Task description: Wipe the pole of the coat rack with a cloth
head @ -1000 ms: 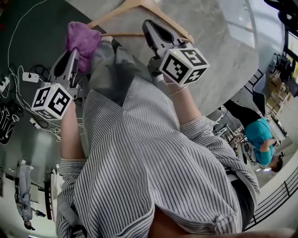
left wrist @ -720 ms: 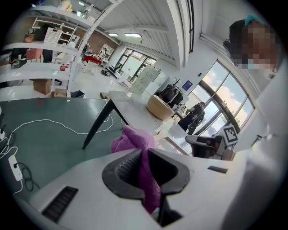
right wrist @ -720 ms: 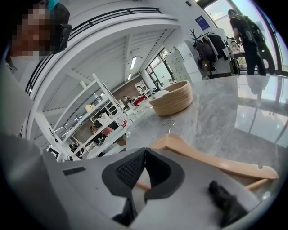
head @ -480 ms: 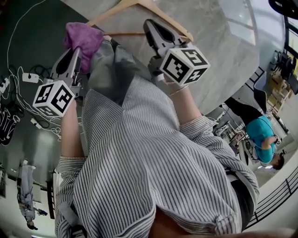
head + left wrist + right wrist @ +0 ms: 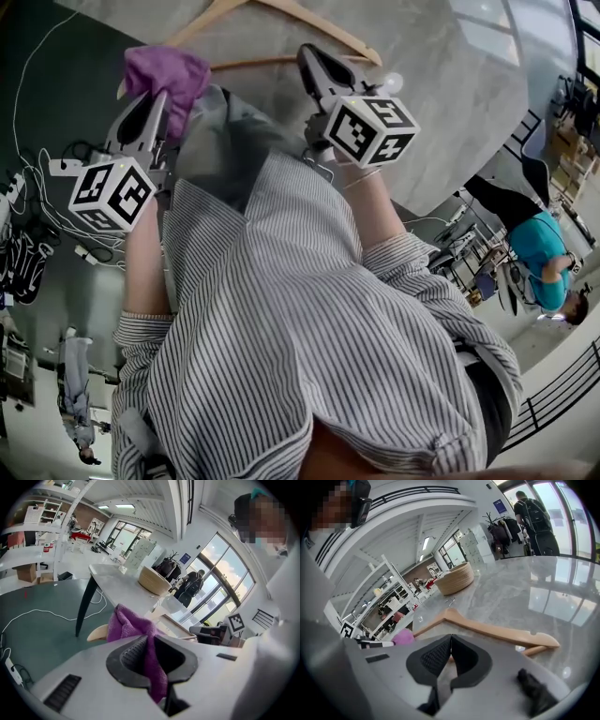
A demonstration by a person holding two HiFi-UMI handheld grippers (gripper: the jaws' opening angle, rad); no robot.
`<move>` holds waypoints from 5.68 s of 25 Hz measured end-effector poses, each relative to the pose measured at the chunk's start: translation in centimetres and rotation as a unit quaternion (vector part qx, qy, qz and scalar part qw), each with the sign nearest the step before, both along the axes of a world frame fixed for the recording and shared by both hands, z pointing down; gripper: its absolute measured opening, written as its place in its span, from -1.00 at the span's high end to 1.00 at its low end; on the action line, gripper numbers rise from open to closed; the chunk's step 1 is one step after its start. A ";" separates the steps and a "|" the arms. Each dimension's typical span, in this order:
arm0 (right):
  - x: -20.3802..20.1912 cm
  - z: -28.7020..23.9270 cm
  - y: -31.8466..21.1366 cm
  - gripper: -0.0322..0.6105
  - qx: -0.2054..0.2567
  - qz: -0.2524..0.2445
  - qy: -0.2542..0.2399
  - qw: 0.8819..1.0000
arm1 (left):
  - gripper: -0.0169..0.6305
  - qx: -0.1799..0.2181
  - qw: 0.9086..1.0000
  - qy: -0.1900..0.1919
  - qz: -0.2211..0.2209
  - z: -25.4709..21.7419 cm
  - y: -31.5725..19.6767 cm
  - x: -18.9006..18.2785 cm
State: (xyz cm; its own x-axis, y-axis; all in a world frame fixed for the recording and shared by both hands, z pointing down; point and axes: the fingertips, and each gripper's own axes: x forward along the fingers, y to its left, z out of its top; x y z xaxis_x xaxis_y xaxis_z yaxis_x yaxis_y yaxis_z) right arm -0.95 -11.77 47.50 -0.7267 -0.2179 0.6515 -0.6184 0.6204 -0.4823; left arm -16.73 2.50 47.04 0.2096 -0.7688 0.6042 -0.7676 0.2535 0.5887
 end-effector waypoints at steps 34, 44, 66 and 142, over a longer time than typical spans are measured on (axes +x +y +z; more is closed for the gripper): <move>3.4 3.0 -0.4 0.86 -0.055 0.048 0.013 0.997 | 0.79 0.014 0.986 0.007 0.167 -0.2 -7.9 8.9; 4.1 2.9 -0.7 0.86 -0.063 0.055 0.007 0.997 | 0.79 0.012 0.975 0.020 0.220 -0.1 -10.3 12.7; 14.6 1.6 -8.0 0.85 -0.031 0.153 0.020 0.987 | 0.79 -0.018 0.967 -0.001 0.256 -0.2 -12.1 14.8; 7.2 -19.0 -7.1 0.86 0.170 0.100 -0.097 0.976 | 0.79 0.208 0.925 0.040 0.315 -18.7 -16.8 15.1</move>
